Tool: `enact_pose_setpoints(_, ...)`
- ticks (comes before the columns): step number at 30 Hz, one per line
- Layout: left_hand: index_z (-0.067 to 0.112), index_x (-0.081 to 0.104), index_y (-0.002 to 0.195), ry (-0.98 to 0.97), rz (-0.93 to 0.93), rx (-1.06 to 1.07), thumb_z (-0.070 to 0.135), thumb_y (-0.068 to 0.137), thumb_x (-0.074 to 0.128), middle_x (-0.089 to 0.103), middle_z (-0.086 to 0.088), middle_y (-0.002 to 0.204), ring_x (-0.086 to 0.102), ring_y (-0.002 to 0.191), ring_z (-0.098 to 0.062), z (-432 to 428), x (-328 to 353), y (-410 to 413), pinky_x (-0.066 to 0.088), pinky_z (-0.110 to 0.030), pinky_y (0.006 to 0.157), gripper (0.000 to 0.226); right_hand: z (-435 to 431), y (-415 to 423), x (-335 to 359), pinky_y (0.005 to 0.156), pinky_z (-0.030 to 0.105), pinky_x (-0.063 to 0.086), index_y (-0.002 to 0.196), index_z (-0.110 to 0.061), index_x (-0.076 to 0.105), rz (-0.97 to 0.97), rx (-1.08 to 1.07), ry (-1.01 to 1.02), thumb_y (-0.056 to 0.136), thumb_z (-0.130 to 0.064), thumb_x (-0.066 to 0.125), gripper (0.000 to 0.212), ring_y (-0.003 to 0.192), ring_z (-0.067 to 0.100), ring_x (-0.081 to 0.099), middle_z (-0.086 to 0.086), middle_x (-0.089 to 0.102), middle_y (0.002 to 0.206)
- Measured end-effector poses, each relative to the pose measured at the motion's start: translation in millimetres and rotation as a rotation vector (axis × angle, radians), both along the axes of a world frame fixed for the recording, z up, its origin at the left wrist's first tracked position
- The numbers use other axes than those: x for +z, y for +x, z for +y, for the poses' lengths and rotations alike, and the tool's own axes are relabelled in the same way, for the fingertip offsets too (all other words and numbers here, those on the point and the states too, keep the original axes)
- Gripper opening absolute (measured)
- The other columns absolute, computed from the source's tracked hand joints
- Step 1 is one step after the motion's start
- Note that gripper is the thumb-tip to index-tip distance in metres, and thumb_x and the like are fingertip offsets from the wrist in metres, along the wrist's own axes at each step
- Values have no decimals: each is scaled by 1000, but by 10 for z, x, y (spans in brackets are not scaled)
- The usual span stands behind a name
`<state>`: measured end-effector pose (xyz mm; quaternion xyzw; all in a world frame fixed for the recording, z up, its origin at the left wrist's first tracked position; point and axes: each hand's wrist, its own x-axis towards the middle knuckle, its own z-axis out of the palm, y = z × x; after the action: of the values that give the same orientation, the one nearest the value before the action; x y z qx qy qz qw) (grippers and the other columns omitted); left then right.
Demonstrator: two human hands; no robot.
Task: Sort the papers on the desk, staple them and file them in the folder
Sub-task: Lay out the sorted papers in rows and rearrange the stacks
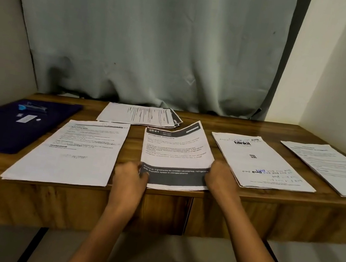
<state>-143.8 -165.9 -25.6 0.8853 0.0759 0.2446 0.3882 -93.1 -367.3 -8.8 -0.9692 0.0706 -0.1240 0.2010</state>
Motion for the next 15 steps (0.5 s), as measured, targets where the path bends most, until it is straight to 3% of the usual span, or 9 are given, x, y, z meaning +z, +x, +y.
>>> enact_pose_setpoints(3, 6, 66, 110, 63, 13, 21, 20, 92, 61, 66, -11, 104, 64, 88, -25, 1, 11, -37, 54, -31, 75, 23, 45, -47, 22, 87, 34, 44, 124, 2, 51, 21, -57, -104, 94, -9, 48, 32, 112, 32, 51, 19, 50, 125)
enact_pose_setpoints(6, 9, 66, 100, 207, 53, 65, 30, 95, 55, 66, -8, 98, 59, 81, -19, 23, 94, -66, 47, -28, 65, 24, 52, -31, 118, 98, 38, 36, 131, -1, 44, -33, -143, -205, 95, -10, 45, 38, 122, 32, 39, 18, 43, 133)
enact_pose_setpoints(10, 6, 67, 96, 339, -48, 68, 25, 96, 48, 66, -15, 96, 60, 88, -29, 62, 310, 215, 44, -32, 66, 27, 147, 160, 232, 105, 40, 31, 138, -5, 41, -239, 120, -126, 99, -17, 40, 41, 130, 31, 34, 16, 39, 142)
enact_pose_setpoints(13, 7, 61, 117, 375, -102, -117, 20, 97, 45, 61, -15, 116, 57, 105, -29, -22, 389, 648, 46, -36, 85, 28, 343, 338, 197, 115, 42, 19, 145, -9, 31, -140, 377, -79, 101, -27, 38, 48, 143, 27, 18, 12, 23, 155)
enact_pose_setpoints(15, 11, 45, 137, 423, 59, -260, 23, 100, 40, 48, -13, 139, 43, 128, -28, -68, 307, 886, 35, -40, 105, 40, 423, 438, 115, 118, 40, 12, 149, -10, 23, -44, 449, -98, 102, -33, 32, 53, 145, 27, 11, 12, 13, 158)
